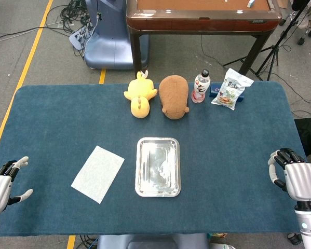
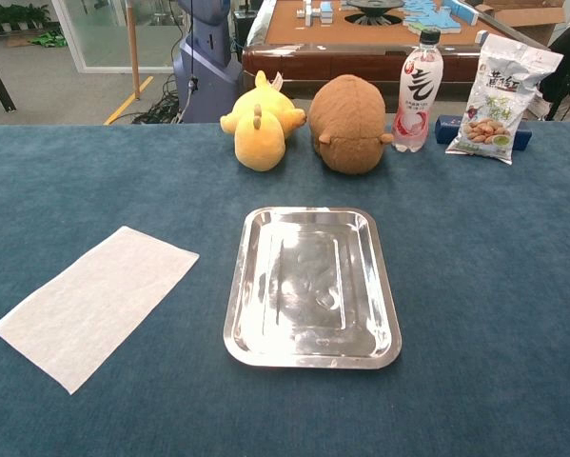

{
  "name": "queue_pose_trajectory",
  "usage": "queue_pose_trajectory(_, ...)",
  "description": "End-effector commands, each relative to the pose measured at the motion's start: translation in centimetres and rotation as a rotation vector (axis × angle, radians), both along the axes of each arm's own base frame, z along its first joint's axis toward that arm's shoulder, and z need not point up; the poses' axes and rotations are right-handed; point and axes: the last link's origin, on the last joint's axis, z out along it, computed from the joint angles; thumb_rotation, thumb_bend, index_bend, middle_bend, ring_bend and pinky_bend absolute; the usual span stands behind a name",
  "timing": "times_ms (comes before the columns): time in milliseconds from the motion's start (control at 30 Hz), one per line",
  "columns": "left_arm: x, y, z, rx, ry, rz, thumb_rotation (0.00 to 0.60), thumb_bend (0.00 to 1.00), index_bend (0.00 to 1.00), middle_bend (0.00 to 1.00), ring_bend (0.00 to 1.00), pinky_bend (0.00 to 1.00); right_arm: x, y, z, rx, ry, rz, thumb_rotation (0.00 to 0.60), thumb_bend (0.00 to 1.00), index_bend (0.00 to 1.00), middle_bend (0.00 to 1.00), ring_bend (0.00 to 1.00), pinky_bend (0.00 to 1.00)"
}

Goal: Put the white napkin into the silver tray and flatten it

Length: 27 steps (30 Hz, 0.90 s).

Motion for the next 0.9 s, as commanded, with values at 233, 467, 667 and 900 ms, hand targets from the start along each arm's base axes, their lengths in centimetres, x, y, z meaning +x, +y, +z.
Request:
queue_pose_trajectory(233,-0.1,0.0,0.0,0.001,0.004,0.009,0.600,0.13,0.15,0.29,0.18,0.36,0.2,0.0,-0.2,0.030,0.009,0.000,0.600,0.72,0.65,0.64,0.41,0.48)
queue_pose_trajectory(467,0.0,-0.2,0.1,0.004,0.001,0.004,0.600,0.13,0.16,0.29,0.18,0.36,0.4,0.1,-0.5,0.037,0.019,0.016,0.600,1.00,0.74,0.84,0.56,0.48)
queue_pose_trajectory(667,0.5,-0.3,-0.5,-0.022,-0.006,-0.025,0.600,0.13,0.17,0.30,0.19,0.36,0.5,0.2,0.3,0.026,-0.012,0.014,0.600,1.00,0.77,0.87,0.59,0.48)
queue_pose_trajectory(900,1.8,-0.7,-1.4,-0.077,-0.063,-0.135,0.600,0.13,0.19,0.35,0.31,0.47,0.5,0.7,1.2,0.037,-0.052,0.019,0.600,0.47,0.77,0.72,0.50,0.48)
